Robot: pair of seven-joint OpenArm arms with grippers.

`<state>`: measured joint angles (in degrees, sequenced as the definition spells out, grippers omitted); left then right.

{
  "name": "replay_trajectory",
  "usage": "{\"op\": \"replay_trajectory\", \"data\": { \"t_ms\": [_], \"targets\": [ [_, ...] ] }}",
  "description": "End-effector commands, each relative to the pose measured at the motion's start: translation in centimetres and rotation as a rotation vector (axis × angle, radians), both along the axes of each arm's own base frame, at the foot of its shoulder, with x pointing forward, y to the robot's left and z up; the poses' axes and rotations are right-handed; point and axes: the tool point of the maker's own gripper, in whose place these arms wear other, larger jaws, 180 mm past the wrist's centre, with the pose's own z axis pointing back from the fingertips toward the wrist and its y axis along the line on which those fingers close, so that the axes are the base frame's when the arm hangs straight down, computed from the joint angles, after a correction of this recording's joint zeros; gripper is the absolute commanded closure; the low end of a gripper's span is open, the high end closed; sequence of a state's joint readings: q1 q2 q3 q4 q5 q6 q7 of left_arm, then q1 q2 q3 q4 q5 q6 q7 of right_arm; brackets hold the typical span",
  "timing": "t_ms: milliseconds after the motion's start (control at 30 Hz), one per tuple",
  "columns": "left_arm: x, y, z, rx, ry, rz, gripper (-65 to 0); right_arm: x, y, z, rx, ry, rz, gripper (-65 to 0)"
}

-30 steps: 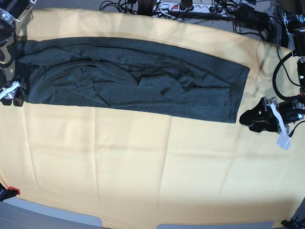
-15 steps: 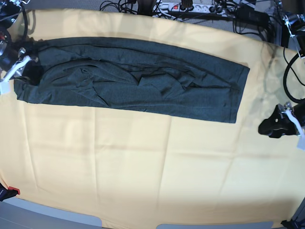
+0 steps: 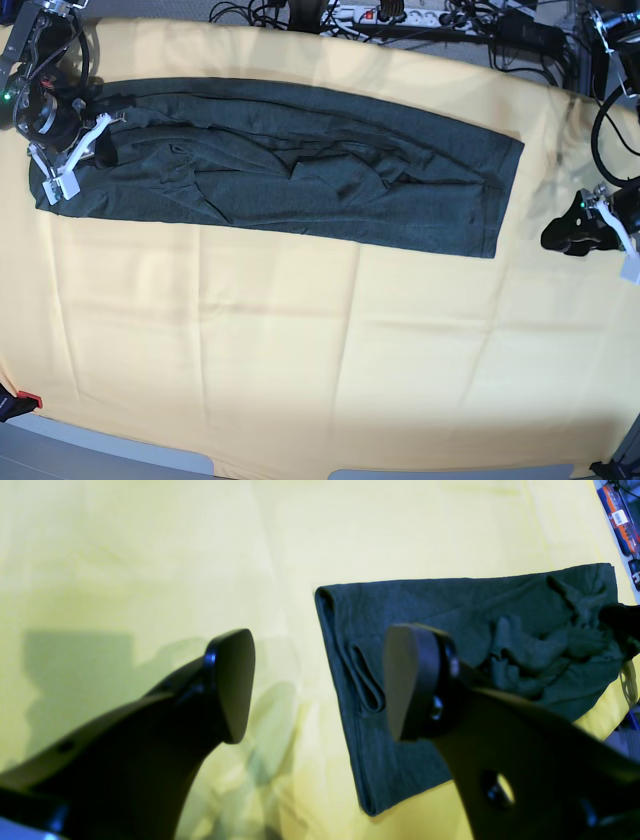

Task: Fold the T-shirt properly
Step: 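Grasp the strip's other end with the left gripper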

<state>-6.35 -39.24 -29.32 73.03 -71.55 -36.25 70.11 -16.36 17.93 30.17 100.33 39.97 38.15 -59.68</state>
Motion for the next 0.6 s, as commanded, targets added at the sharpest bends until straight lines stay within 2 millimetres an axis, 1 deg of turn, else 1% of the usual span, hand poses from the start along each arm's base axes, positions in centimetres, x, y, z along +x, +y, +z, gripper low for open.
{"op": "replay_trajectory", "data": {
  "t_ms": [0, 100, 267, 367, 567],
  "targets": [
    [0.7, 0.7, 2.1, 0.006, -0.059, 0.005, -41.8, 0.3, -0.7, 0.6, -0.026, -0.018, -0.004, 0.0],
    [0.7, 0.9, 1.8, 0.011, -0.039, 0.026, -41.8, -0.1, -0.7, 0.3, -0.026, -0.009, -0.008, 0.0],
    [0.6, 1.8, 0.2, 0.048, 0.035, 0.089, -41.8, -0.4, -0.8, 0.1, -0.027, -0.001, -0.018, 0.0],
    [-0.1, 1.6, -1.0, 0.045, 0.068, 0.095, -41.8, -0.3, -0.8, 0.2, -0.026, -0.006, -0.018, 0.0],
    [-2.1, 0.9, -4.5, 0.033, 0.149, 0.122, -41.8, -0.3, -0.8, 0.2, -0.025, -0.008, -0.018, 0.0]
  ]
}}
